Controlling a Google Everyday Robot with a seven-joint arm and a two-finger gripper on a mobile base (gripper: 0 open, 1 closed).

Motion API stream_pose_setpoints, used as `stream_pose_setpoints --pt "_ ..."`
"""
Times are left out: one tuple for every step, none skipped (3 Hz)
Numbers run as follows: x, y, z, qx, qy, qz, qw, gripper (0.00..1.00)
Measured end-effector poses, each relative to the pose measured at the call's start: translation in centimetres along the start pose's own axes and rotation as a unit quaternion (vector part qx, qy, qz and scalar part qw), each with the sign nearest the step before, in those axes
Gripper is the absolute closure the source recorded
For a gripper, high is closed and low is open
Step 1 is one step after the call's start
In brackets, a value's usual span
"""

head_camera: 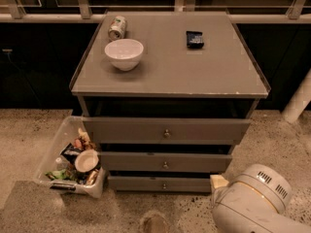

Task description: Open top drawer

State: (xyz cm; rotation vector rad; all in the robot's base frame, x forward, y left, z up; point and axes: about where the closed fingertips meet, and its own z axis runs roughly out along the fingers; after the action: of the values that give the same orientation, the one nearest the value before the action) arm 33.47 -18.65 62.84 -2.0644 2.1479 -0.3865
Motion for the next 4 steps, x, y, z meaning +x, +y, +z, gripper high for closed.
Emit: stream_pose_setpoints --pt "0.0 0.0 0.0 0.000 0.001 -0.001 1.0000 0.00" --pt "-1.2 -2.3 0.2 0.016 -0.009 -0.017 0.9997 0.00" --pt "-4.1 -6.8 -3.2 0.054 -0.021 -0.052 0.9970 0.00" --pt "-8.0 -13.4 -9.1 0.114 -0.025 -0.085 0.9895 0.00"
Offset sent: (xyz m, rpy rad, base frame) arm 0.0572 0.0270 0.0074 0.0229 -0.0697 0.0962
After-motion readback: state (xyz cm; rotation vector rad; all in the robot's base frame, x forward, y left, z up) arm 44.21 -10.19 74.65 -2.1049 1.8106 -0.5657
